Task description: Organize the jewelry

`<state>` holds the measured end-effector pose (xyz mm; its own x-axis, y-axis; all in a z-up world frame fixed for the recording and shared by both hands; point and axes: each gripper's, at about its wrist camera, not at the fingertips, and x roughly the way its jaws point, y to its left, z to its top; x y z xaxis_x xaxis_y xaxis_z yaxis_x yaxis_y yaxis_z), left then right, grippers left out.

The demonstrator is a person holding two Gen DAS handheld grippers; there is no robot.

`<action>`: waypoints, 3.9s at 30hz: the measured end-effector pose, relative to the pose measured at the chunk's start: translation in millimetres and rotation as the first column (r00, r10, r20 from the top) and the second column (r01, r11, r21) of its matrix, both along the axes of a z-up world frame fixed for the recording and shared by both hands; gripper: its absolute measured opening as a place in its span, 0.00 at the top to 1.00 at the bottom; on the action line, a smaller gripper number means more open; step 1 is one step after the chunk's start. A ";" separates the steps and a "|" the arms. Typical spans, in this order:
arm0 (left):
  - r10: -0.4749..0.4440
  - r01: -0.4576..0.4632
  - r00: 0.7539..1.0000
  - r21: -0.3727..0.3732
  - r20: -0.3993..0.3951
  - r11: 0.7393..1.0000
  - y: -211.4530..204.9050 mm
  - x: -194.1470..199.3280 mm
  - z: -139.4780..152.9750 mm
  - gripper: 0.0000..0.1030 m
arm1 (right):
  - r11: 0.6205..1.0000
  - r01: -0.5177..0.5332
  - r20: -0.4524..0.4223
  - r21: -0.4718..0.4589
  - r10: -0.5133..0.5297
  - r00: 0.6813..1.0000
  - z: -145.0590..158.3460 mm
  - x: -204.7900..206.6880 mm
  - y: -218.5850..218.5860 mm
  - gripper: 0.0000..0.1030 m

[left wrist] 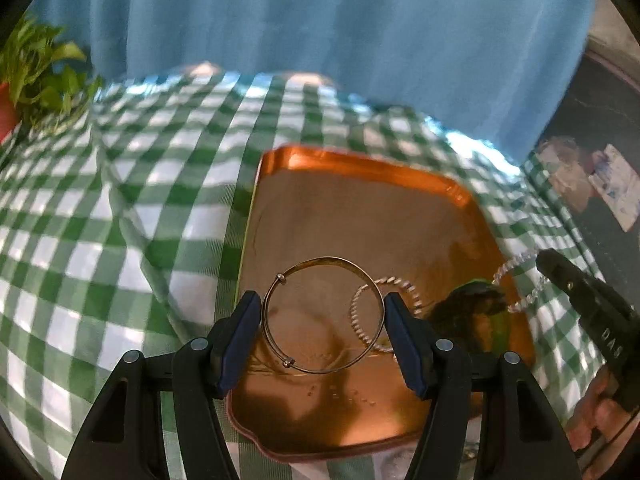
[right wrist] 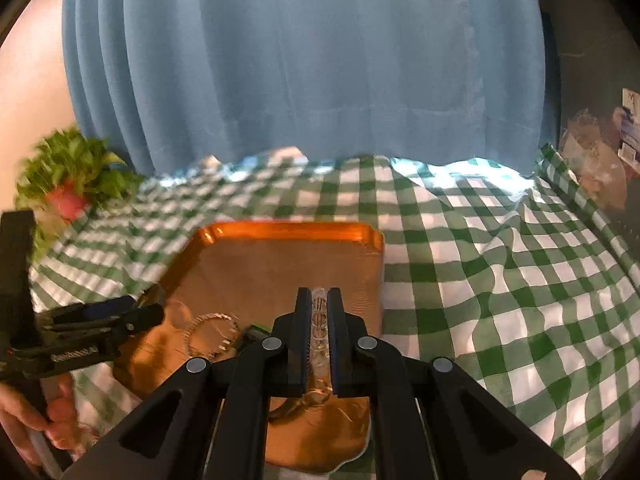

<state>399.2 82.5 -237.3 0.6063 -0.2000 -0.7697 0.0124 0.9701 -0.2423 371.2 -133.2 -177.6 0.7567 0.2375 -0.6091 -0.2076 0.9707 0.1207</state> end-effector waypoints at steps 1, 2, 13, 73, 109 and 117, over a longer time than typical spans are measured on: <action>0.004 -0.004 1.000 -0.003 -0.013 1.000 0.3 1.5 -4.5 0.38 | 1.000 0.001 -0.014 -0.031 -0.002 1.000 -7.4 3.2 3.7 0.93; 0.003 -0.003 1.000 0.000 -0.010 1.000 -1.2 2.8 -5.3 0.38 | 0.999 0.000 -0.036 -0.037 -0.001 0.999 -13.5 6.6 5.4 0.93; -0.054 0.055 0.998 0.046 -0.021 0.997 -11.9 2.9 -9.6 0.38 | 1.000 0.010 -0.168 -0.003 -0.010 0.986 -44.6 22.9 -1.5 0.92; -0.071 0.051 0.969 0.089 0.236 0.995 -36.2 -345.5 131.0 0.05 | 0.999 0.024 0.212 -0.043 -0.014 0.977 84.5 -330.5 -25.6 0.15; -0.115 0.103 0.992 0.197 0.047 0.975 21.5 -190.3 -12.8 0.80 | 0.992 -0.118 -0.154 0.044 0.123 0.980 -45.1 -193.5 8.9 0.73; -0.129 0.126 0.990 0.053 0.055 0.991 35.8 -186.4 -13.6 0.88 | 0.984 -0.120 -0.158 -0.129 0.099 0.983 -57.6 -176.7 27.9 0.91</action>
<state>212.8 118.4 -250.9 0.6225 -0.2409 -0.7446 0.1492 0.9705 -0.1892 194.5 -105.3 -235.2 0.6282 0.2204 -0.7462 -0.3034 0.9525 0.0259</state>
